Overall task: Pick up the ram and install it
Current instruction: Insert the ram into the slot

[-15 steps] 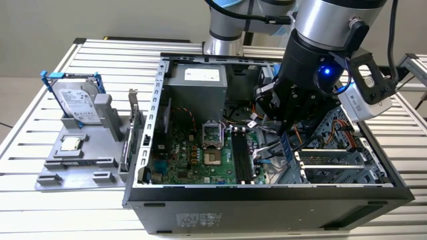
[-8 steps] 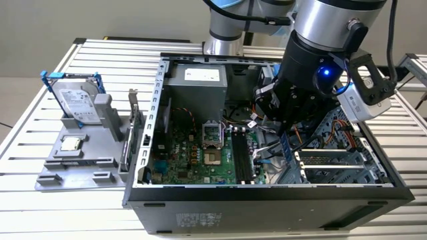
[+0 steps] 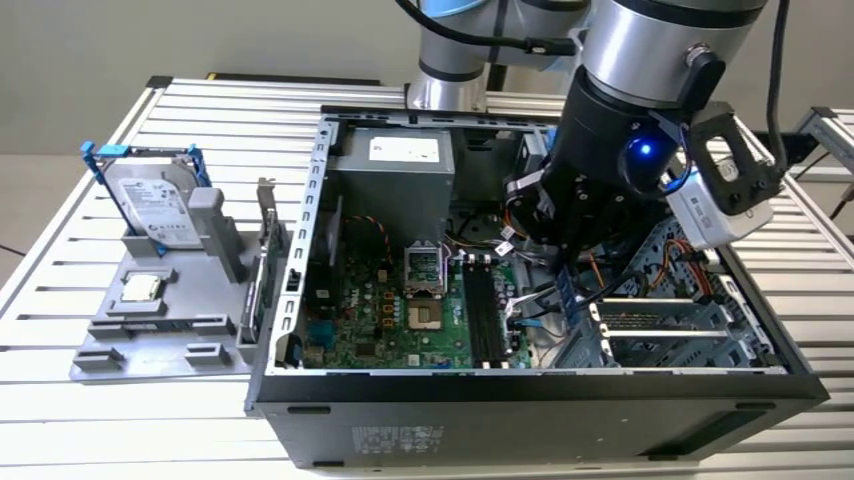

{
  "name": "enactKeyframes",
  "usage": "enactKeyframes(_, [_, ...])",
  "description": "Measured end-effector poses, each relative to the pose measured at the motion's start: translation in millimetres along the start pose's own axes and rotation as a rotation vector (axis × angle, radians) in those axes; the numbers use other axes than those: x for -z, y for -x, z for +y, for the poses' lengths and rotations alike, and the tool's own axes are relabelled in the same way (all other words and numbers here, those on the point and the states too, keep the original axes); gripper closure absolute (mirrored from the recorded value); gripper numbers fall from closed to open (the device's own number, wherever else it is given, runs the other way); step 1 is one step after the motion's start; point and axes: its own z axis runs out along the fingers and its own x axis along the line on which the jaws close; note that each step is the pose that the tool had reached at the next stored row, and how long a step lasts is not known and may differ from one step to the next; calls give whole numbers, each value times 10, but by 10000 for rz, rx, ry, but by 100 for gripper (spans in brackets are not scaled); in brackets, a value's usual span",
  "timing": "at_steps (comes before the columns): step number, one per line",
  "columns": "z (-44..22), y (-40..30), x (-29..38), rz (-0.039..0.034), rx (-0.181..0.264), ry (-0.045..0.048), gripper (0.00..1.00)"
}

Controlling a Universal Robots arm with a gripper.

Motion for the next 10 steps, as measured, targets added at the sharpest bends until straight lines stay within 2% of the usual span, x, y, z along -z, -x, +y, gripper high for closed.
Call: enactKeyframes(10, [4, -84, -34, 0, 1, 1, 100])
